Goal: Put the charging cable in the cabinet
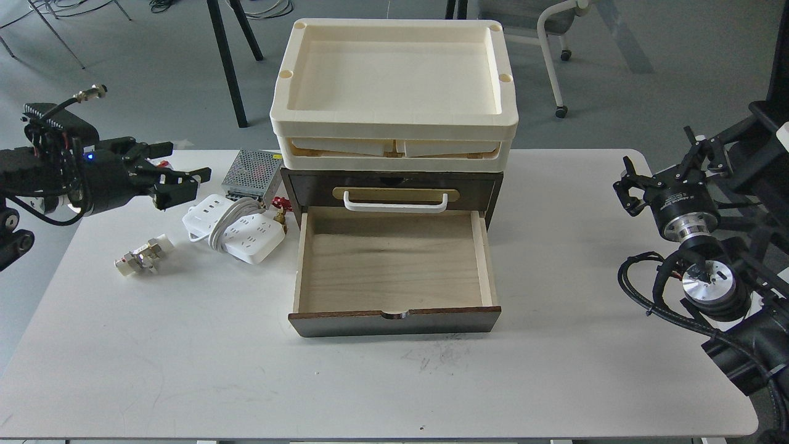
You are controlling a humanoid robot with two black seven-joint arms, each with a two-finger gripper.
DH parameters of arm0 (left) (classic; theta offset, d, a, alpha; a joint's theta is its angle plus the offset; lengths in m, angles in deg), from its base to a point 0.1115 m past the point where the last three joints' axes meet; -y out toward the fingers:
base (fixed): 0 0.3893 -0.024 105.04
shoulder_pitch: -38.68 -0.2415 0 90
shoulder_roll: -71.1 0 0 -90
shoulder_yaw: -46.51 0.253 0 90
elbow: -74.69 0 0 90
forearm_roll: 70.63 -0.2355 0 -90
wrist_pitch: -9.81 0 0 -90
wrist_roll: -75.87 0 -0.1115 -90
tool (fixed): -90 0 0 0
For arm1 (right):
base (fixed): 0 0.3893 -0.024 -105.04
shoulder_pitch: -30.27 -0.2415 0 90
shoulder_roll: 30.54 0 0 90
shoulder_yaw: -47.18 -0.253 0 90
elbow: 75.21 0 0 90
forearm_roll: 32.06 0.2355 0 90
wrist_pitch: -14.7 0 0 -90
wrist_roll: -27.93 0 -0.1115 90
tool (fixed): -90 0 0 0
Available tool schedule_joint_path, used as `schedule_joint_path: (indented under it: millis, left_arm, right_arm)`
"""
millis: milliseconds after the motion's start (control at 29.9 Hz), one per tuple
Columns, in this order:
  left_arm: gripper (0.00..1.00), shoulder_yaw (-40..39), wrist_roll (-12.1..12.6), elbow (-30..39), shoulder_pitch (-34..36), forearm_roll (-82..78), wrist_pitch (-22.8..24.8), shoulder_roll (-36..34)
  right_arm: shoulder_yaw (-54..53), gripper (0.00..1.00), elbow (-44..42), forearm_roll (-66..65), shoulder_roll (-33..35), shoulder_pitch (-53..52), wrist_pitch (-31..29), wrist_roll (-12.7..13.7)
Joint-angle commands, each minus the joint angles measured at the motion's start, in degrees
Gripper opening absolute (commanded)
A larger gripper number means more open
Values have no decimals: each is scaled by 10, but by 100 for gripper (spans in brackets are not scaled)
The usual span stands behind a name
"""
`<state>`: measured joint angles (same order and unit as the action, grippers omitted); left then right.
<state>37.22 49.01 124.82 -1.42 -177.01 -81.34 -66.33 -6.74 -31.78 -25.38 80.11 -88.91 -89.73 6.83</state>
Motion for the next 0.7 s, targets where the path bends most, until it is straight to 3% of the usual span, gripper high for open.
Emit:
schedule_joint_path:
  millis: [0, 234, 468, 669]
  left_arm:
    - [80, 32, 0, -27, -1, 0, -12, 34]
    - [73, 31, 1, -98, -19, 7, -26, 99]
    - [60, 31, 1, -116, -35, 7, -27, 122]
    - [56, 30, 2, -193, -37, 9, -46, 175]
  right_arm:
    - [2, 100, 0, 0, 0, 0, -1, 0]
    - [2, 100, 1, 0, 0, 1, -2, 0]
    - [3, 100, 2, -1, 0, 0, -2, 0]
    - [2, 100, 2, -1, 0, 1, -2, -1]
